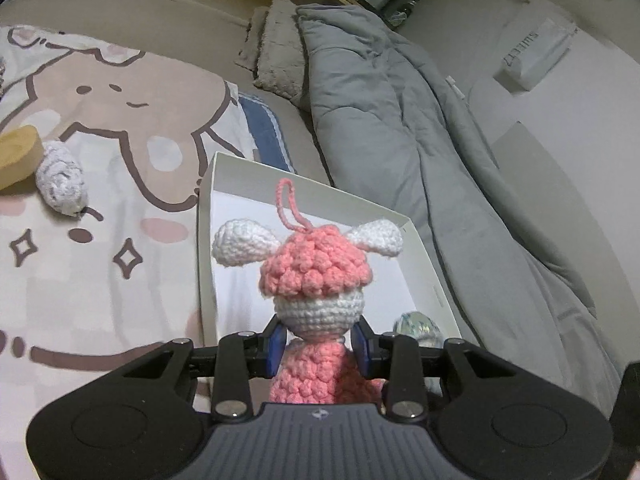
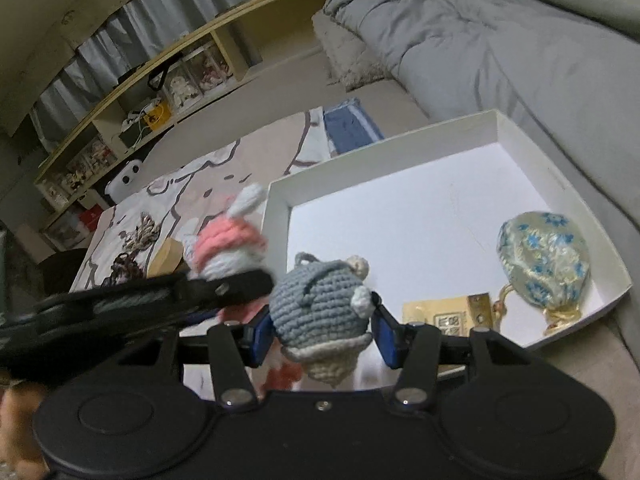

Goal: Organize objects
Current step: 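Carry the pink doll with the left tool while the right tool carries the grey mouse into the box, then open the left tool releasing the doll while the right tool releases the mouse, then withdraw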

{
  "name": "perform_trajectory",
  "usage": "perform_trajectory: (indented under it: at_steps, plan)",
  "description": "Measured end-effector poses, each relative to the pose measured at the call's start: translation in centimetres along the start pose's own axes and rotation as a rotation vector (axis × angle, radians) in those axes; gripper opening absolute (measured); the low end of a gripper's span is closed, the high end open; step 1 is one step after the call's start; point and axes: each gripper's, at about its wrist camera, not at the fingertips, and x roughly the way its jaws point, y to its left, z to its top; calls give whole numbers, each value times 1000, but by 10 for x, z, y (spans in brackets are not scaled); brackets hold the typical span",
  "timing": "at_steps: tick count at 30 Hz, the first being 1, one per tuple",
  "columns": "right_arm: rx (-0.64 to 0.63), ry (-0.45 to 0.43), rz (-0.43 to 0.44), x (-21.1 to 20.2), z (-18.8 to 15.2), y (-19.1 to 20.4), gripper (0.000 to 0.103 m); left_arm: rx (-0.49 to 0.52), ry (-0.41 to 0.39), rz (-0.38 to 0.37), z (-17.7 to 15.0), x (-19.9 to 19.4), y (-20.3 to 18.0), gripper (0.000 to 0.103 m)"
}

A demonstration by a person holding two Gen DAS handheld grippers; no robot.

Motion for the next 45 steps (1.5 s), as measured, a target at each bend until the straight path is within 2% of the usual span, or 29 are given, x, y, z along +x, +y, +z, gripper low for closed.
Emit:
perform_trajectory:
  at_steps: [5, 9, 14, 16, 18, 21, 24, 26, 27, 29, 31, 34, 42, 45]
  plan:
    - [43, 69, -26, 17, -1, -10, 53, 36, 85, 69, -5, 16, 3, 36]
    - [48, 85, -49, 26, 0, -15, 53, 59, 126, 108, -5, 18, 5, 36]
    - [52, 96, -54, 36, 5, -18, 53, 99, 131, 130, -6, 17, 0, 36]
    - [50, 97, -43, 38, 7, -17, 54, 93, 126, 142, -5, 17, 1, 40]
    - [65, 91, -36, 39, 7, -20, 57, 90, 121, 157, -3, 16, 2, 46]
    - [104, 67, -56, 34, 9, -25, 79, 82, 117, 136, 0, 12, 2, 55]
    - [128, 44, -50, 27, 9, -30, 80, 120, 100, 161, 0, 8, -5, 58]
    - [129, 41, -56, 26, 9, -31, 78, 135, 99, 162, -1, 7, -8, 58]
    - [123, 43, -65, 26, 9, -30, 73, 135, 100, 160, -1, 7, -8, 58]
    - [113, 46, -75, 26, 9, -30, 61, 138, 98, 166, -1, 6, -9, 58]
    - [105, 62, -74, 27, 9, -30, 44, 146, 95, 178, -2, 4, -9, 58]
    - [81, 111, -81, 35, 6, -29, 28, 158, 94, 188, -2, 2, -10, 58]
    - [50, 116, -76, 36, 4, -21, 28, 168, 114, 210, -5, 4, -9, 58]
    - [82, 70, -73, 23, 6, -22, 28, 172, 117, 216, -6, 2, -9, 58]
